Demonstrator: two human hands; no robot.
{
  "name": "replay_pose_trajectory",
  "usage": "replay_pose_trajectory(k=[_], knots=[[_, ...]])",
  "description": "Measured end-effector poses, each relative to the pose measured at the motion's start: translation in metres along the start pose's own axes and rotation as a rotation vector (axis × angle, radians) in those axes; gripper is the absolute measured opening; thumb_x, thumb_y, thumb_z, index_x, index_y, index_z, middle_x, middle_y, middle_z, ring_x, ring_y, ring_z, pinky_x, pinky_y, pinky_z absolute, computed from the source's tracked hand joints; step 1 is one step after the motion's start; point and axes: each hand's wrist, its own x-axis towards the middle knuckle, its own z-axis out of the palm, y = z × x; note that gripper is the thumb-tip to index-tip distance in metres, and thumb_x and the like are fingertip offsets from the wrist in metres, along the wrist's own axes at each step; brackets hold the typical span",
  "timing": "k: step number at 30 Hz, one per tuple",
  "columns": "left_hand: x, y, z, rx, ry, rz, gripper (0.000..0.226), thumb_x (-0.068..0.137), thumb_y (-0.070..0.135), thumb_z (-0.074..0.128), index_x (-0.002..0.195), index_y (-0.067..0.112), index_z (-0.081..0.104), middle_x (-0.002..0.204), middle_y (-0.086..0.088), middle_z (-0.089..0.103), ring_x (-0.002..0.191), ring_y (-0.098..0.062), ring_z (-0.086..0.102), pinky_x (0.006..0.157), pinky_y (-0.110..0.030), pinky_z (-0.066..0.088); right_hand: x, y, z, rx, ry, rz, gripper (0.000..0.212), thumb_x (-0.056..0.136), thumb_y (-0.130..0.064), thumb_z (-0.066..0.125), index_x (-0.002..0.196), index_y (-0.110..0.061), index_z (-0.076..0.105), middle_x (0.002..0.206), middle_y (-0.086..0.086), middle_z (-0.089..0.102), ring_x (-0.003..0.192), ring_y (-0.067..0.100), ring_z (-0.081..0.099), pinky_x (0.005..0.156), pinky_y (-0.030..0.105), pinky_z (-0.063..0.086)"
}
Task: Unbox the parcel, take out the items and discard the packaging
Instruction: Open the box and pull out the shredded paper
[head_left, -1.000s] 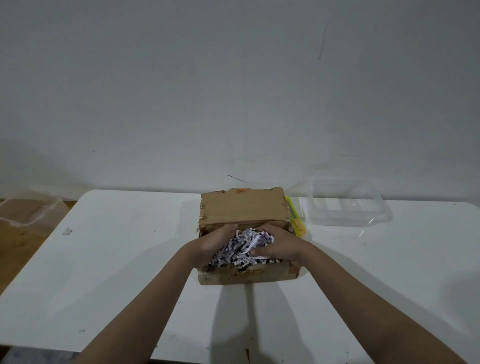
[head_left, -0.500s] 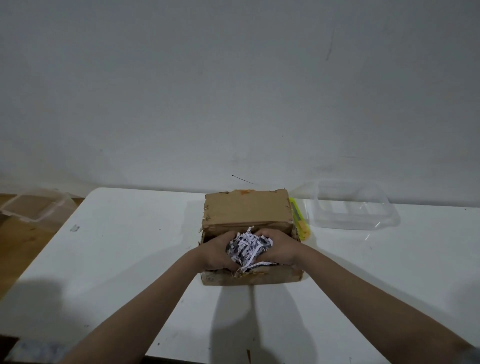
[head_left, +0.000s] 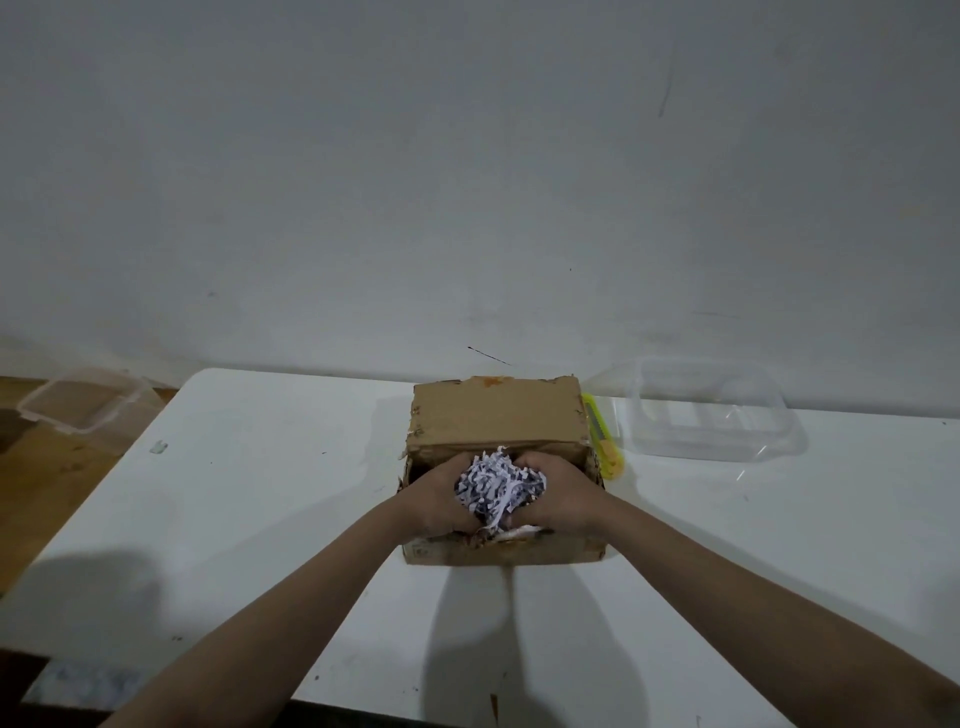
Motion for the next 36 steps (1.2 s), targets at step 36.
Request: replay_pose_trajectory(k=[36], knots=[[0.005, -0.001, 0.009, -0.287, -0.070, -0.216, 0.089, 0.061, -0.022, 0.070, 0.133, 0.021, 0.040, 0.111, -0.008, 0.062, 0.100, -0.025, 0.060, 0.080, -0.039, 0.055, 0.011, 0.006, -0.004, 0.129, -0.142, 0.148, 0.045, 0.074, 0.000, 0.074, 0.115, -0.011, 0.058, 0.103, 0.001, 0.065, 0.094, 0.015, 0.063, 0.083, 0.025, 0.052]])
